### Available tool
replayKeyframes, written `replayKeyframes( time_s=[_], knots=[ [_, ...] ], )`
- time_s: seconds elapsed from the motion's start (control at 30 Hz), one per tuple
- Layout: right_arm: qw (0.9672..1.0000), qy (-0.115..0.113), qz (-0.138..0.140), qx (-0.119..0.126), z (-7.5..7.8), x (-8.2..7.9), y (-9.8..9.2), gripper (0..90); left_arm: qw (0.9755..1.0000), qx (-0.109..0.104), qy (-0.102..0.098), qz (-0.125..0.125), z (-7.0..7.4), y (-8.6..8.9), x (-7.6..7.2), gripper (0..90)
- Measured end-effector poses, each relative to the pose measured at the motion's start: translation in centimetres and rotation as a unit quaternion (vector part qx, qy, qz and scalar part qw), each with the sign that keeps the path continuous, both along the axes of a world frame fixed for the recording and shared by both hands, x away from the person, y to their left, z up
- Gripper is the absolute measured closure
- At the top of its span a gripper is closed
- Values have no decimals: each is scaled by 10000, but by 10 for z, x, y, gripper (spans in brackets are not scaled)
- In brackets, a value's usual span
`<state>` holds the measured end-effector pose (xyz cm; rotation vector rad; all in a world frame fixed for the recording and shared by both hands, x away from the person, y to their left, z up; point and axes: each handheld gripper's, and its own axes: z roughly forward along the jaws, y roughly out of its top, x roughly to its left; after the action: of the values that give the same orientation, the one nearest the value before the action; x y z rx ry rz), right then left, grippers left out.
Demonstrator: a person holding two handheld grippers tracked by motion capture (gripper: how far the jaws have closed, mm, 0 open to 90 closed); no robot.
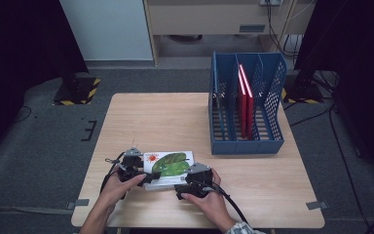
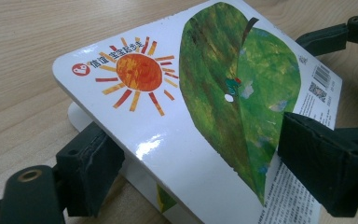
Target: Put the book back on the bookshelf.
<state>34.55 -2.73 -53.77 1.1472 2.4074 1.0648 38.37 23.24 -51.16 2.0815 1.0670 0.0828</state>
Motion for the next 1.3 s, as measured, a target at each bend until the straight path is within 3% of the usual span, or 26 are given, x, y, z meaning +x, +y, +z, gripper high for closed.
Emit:
replayKeyframes(
  time_s=[0.13, 0.23, 0.37, 0.53, 0.67, 0.73, 0.87, 1.17, 1.3],
  knots=[
    [9997, -38, 204, -111, 1, 0, -5, 51, 10000, 4, 6, 30, -1, -1, 2, 153],
    [9995, 108, 290, -24, 3, 2, -9, 52, 10000, -3, -19, 28, 0, -1, 3, 158],
    [9987, 86, 501, -55, 6, 3, -15, 79, 10000, 5, 0, 24, -1, -1, 3, 161],
    [9985, -2, 539, 56, 14, 3, -19, 94, 10000, 33, -1, 23, -1, -2, 5, 161],
    [9991, -172, 351, 170, 22, 10, -27, 152, 9999, 128, -9, 1, -3, -3, 7, 160],
    [9993, -174, 314, 106, 21, 16, -29, 155, 9999, 168, -9, -9, -3, -4, 8, 162],
    [9992, 18, 389, 103, 16, 21, -29, 128, 9997, 231, -47, -67, -4, -4, 9, 167],
    [9970, 413, 552, 345, 9, 28, -29, 79, 9995, 258, -103, -147, -4, -5, 12, 196],
    [9963, 484, 587, 395, 8, 29, -29, 80, 9995, 258, -103, -165, -4, -6, 13, 207]
  ],
)
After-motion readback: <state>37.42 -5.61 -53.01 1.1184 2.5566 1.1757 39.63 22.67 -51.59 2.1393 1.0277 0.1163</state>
